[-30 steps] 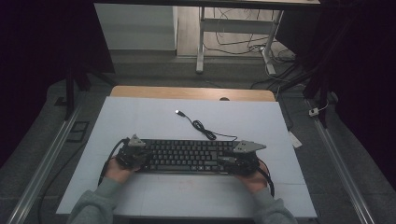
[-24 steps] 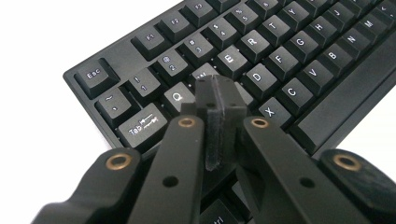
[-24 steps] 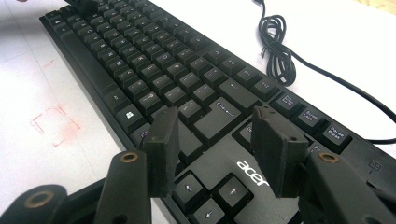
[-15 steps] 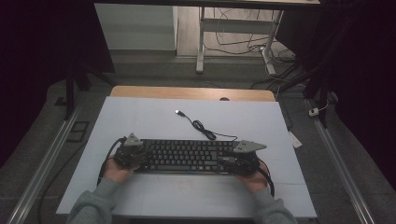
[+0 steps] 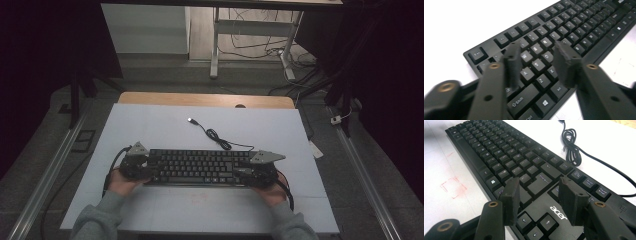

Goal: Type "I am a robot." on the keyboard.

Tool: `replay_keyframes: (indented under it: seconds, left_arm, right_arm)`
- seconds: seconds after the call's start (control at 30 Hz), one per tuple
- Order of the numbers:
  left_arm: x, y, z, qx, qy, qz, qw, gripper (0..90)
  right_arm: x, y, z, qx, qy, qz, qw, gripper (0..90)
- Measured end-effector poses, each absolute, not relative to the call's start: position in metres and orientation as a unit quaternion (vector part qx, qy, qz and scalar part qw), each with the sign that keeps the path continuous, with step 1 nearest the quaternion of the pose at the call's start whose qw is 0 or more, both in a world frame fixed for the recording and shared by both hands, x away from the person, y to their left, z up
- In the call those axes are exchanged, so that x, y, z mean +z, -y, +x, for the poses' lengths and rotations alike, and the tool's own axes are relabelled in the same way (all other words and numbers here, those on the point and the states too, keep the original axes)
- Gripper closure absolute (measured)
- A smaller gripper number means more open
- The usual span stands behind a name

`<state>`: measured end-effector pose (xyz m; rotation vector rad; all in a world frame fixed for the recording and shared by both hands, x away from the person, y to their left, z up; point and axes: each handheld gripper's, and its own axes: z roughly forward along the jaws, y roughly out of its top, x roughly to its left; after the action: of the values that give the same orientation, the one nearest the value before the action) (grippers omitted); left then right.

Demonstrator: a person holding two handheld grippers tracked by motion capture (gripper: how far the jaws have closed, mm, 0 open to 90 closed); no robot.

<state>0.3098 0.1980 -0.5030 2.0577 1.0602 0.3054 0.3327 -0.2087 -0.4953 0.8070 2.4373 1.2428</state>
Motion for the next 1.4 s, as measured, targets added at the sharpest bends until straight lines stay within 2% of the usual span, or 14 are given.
replay_keyframes:
  seconds: [0.23, 0.7, 1.03, 1.23, 1.4]
  left_arm:
    - [-0.502, -0.193, 0.308, 0.112, -0.405, 0.817, 0.394, 40.7]
    - [-0.501, -0.184, 0.305, 0.102, -0.379, 0.830, 0.397, 32.4]
    - [-0.501, -0.176, 0.303, 0.098, -0.368, 0.835, 0.397, 31.0]
    - [-0.502, -0.171, 0.302, 0.094, -0.362, 0.841, 0.391, 32.8]
    - [-0.503, -0.165, 0.300, 0.088, -0.353, 0.846, 0.391, 37.9]
  right_arm:
    - [-0.495, 0.209, 0.333, 0.431, -0.845, 0.280, 0.145, 52.1]
    - [-0.495, 0.209, 0.333, 0.433, -0.844, 0.280, 0.146, 52.1]
    - [-0.495, 0.209, 0.333, 0.430, -0.846, 0.280, 0.145, 52.1]
    - [-0.495, 0.209, 0.333, 0.430, -0.846, 0.281, 0.145, 52.1]
    - [-0.496, 0.209, 0.333, 0.430, -0.846, 0.281, 0.144, 52.1]
